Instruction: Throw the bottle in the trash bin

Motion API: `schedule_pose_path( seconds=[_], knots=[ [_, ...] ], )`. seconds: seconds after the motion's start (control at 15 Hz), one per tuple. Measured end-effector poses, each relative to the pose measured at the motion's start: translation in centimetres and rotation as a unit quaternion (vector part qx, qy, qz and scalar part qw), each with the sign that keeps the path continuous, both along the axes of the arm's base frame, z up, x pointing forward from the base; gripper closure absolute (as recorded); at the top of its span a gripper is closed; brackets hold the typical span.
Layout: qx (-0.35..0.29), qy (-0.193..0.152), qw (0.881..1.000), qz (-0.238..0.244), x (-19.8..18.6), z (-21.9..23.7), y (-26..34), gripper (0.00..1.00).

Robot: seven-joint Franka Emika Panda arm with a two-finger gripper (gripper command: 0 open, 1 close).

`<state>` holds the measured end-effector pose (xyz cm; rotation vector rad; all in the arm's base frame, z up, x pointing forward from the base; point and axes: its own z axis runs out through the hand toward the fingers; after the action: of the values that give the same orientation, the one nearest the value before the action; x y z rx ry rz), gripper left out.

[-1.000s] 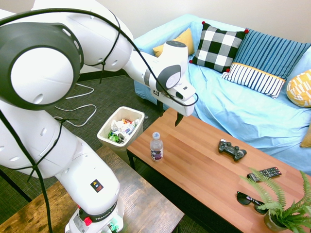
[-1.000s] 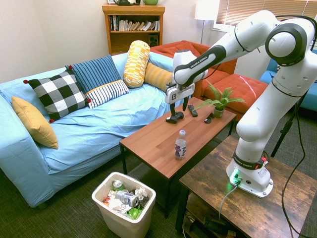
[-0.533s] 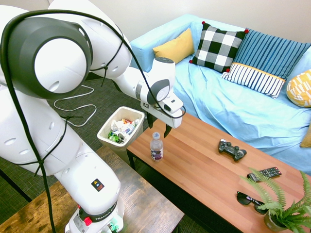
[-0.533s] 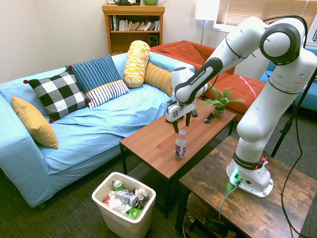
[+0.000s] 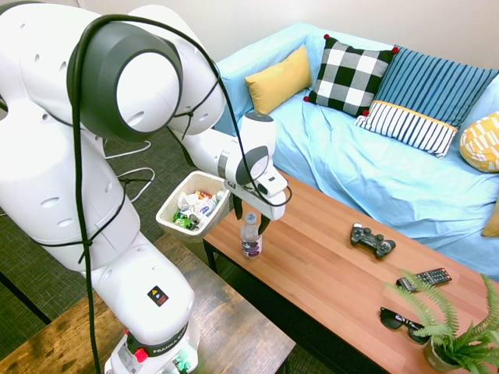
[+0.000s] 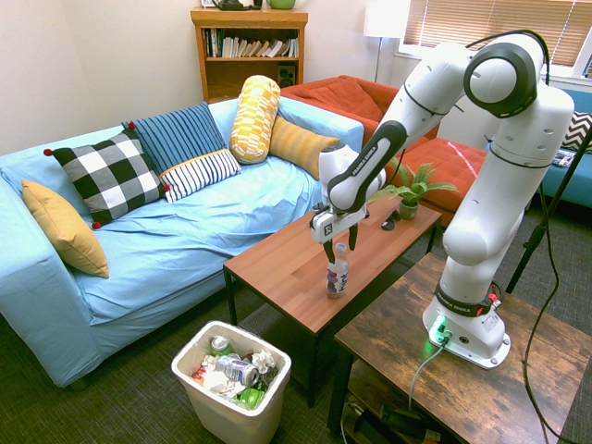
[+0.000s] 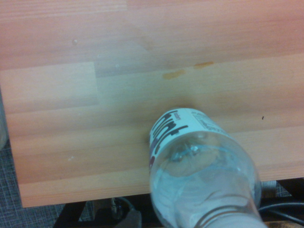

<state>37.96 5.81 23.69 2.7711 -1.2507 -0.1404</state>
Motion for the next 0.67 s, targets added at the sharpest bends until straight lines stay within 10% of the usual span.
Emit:
schedule_pose_path(
  seconds=[0.67],
  knots=[
    [-0.003, 0.002, 1.000, -0.002, 0.00, -0.52, -0.18, 1.00]
  ],
)
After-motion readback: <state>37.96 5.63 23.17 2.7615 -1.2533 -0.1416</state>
